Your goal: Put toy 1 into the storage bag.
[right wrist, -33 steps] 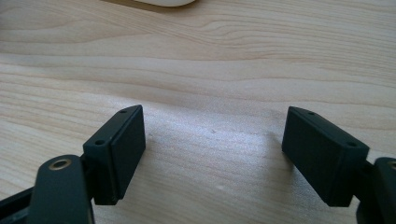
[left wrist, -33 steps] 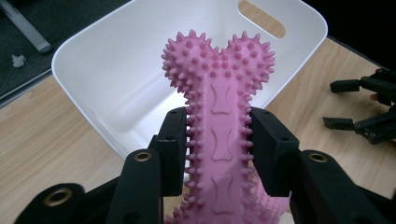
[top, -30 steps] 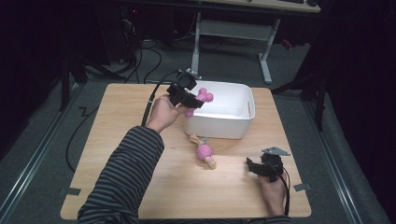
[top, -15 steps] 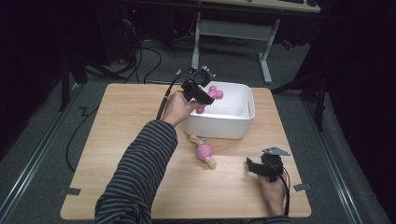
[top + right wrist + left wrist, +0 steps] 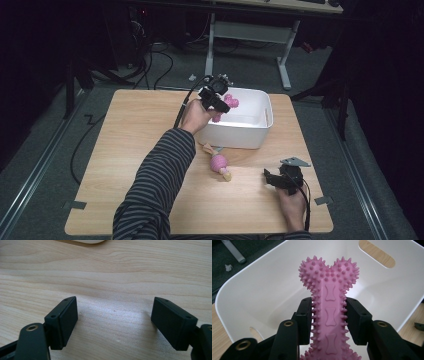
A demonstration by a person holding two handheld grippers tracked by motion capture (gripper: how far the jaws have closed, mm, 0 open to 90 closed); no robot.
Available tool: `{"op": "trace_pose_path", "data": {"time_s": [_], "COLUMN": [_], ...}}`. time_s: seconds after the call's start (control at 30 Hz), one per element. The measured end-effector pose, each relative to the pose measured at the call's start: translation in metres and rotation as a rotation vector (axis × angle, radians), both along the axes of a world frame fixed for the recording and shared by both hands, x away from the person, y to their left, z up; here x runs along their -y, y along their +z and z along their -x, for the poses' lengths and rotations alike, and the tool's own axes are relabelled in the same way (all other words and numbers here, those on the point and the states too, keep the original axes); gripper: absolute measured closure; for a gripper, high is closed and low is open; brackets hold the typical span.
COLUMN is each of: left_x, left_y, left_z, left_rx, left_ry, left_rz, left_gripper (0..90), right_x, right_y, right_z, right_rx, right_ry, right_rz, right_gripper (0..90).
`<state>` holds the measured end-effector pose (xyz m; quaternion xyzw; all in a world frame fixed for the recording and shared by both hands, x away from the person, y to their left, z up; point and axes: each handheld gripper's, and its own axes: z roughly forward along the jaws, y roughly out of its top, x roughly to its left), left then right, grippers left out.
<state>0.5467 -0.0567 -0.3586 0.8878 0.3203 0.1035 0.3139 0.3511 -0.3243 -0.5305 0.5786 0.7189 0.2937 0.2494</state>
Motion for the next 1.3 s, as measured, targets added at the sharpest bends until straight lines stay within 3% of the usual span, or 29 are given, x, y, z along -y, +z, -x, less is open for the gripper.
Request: {"op": "trace_pose_path", "data": {"time_s": [0.67,0.9,1.3], "left_x": [0.003,0.006,0.007], "left_y": [-0.012,-0.017,-0.026], "left_z": [-0.007,-0.007,-0.008], "left_rx": [-0.012,-0.012,-0.046], "left_ry": [0.012,0.006,0.011], "left_rz": [-0.036,-0.073,-0.088], "left_gripper": [58.6,58.4,58.1], "right_x": [0.0,0.0,0.0], "right_y": [0.0,0.0,0.0], "right_z": [0.0,0.0,0.0], "right_rx": [0.0,0.0,0.002], "right_ry": [0.0,0.0,0.002], "right_rz": [0.0,0.0,0.001], "right_gripper": [21.4,21.4,21.4]}}
